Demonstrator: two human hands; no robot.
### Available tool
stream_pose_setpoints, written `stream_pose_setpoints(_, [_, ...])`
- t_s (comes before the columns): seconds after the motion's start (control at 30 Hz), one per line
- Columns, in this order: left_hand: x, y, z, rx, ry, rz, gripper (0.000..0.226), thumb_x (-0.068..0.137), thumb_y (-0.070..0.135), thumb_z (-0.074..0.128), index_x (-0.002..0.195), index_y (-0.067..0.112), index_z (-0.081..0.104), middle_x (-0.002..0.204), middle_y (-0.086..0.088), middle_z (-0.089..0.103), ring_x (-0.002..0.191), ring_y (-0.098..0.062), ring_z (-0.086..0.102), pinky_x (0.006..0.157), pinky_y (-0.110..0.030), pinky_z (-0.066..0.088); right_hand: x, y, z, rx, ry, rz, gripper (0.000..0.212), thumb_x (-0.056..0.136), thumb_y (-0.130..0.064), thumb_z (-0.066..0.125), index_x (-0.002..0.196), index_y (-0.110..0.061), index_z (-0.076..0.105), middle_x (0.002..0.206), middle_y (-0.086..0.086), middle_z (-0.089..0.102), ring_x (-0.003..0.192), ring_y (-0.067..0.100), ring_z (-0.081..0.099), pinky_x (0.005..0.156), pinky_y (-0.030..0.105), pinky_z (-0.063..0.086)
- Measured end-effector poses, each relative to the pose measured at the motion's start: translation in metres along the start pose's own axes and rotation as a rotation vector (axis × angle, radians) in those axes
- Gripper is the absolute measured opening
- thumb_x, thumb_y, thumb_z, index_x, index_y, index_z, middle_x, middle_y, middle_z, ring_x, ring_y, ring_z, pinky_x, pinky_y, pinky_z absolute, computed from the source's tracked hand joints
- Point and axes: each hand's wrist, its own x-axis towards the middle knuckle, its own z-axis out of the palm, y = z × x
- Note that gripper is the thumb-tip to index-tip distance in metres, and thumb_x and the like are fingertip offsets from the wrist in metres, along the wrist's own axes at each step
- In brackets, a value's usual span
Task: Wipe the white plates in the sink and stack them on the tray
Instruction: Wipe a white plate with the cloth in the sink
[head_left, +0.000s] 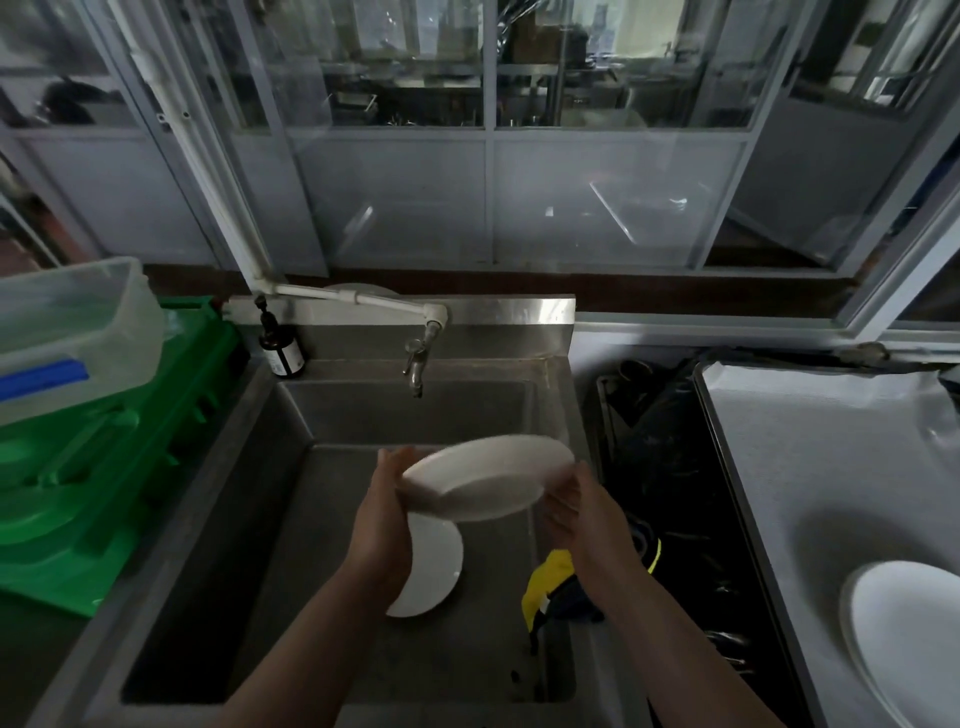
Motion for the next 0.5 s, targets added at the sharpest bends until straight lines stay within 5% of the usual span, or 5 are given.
stream_pose_setpoints(0.1, [0.001,0.001,-0.002,-0.095,-0.021,0.004,0.038,0.106,0.041,0.038,0.096,0.025,0.071,0.098,-0.002,0.075,0.104,-0.025,0.067,0.104,-0.044,0.045,-0.005,-0.005,0.003,0.044,-0.038,-0.021,0.031,0.102,-0.039,0.046,0.097,-0.017,0.066,0.106,0.007,0.069,0.097,0.021,0.064,0.074,0.032,0.050])
stream_pose_setpoints(0.2, [-0.002,-0.002,-0.003,-0.006,-0.083,0.045,0.045,0.108,0.041,0.033,0.099,0.025,0.075,0.102,-0.002,0.076,0.093,-0.022,0.072,0.078,-0.040,0.055,-0.010,-0.007,0.005,-0.038,-0.022,-0.057,0.034,0.097,-0.044,0.051,0.095,-0.017,0.070,0.098,0.009,0.070,0.092,0.028,0.064,0.077,0.039,0.050])
stream_pose_setpoints(0.3, [-0.002,-0.006,-0.006,0.084,-0.141,0.080,0.047,0.111,0.037,0.024,0.118,0.024,0.069,0.105,0.009,0.075,0.088,-0.006,0.071,0.062,-0.020,0.056,-0.011,-0.005,0.003,-0.048,0.010,-0.124,0.033,0.092,-0.047,0.057,0.110,-0.021,0.068,0.109,0.008,0.068,0.102,0.031,0.063,0.080,0.041,0.051])
stream_pose_setpoints(0.5, [-0.006,-0.009,-0.010,0.102,-0.225,0.072,0.050,0.111,0.034,0.018,0.124,0.024,0.065,0.109,0.009,0.075,0.091,-0.003,0.071,0.063,-0.013,0.054,-0.018,0.001,-0.004,-0.043,-0.020,-0.164,0.032,0.091,-0.051,0.057,0.112,-0.029,0.068,0.117,0.004,0.068,0.108,0.031,0.063,0.092,0.055,0.053])
